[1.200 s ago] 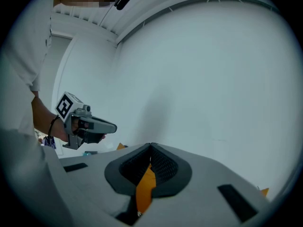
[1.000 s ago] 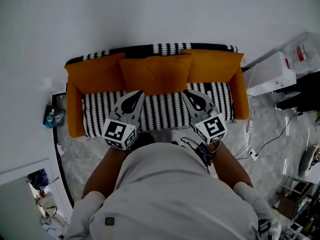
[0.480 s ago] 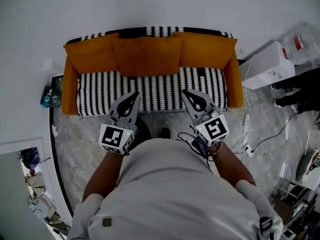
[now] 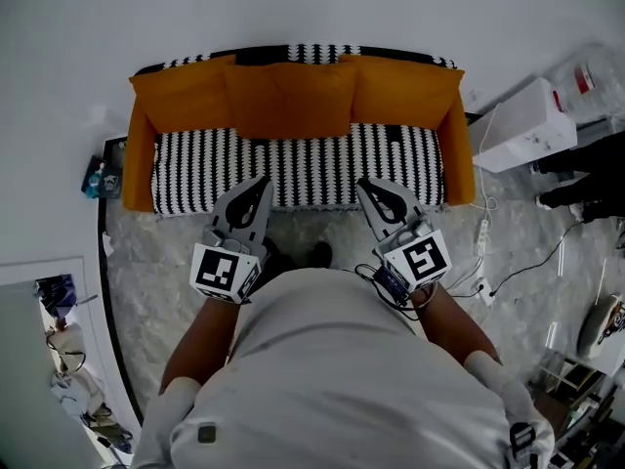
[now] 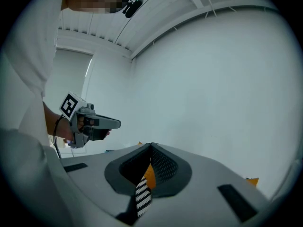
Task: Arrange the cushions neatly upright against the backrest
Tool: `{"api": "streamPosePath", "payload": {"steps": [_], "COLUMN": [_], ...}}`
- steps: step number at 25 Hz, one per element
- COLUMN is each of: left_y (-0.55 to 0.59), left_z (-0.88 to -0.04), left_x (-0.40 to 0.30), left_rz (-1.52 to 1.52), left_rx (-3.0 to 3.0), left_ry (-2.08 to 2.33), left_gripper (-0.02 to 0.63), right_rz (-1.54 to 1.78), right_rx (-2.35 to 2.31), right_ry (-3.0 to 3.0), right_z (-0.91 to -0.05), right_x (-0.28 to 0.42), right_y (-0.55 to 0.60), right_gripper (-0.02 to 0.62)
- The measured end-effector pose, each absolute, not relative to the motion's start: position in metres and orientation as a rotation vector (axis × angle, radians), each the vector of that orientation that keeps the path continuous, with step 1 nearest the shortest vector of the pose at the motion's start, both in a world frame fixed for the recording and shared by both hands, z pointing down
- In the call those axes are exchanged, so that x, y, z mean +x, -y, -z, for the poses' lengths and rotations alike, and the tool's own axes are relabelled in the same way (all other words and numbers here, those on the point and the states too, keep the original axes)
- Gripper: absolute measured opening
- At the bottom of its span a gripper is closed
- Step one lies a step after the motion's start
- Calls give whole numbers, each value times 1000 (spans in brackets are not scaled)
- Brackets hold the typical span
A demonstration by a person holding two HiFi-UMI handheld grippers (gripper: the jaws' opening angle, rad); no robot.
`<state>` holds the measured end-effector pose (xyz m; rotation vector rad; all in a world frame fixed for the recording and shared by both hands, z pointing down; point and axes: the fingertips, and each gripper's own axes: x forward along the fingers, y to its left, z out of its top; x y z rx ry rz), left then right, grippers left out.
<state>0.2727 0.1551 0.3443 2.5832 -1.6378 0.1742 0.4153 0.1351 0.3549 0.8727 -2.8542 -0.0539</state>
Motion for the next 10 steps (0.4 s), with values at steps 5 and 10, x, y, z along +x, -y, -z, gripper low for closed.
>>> {"api": "streamPosePath", "payload": {"steps": [5,10], "left_y": [-161,-156], "left_z": [-344,-340], "left_x": [276,284], "left_rz": [-150,-146], "left_rx": [2573,2582], "left_ry": [1644,1645], "left_gripper": [9,9], "right_rz": [56,77], "right_rx": [875,869], "right_ry": [2864,2858], "right_z": [-353,-350], "right_x": [419,423], "right_y": [-138,-137], "right_gripper": [26,26]}}
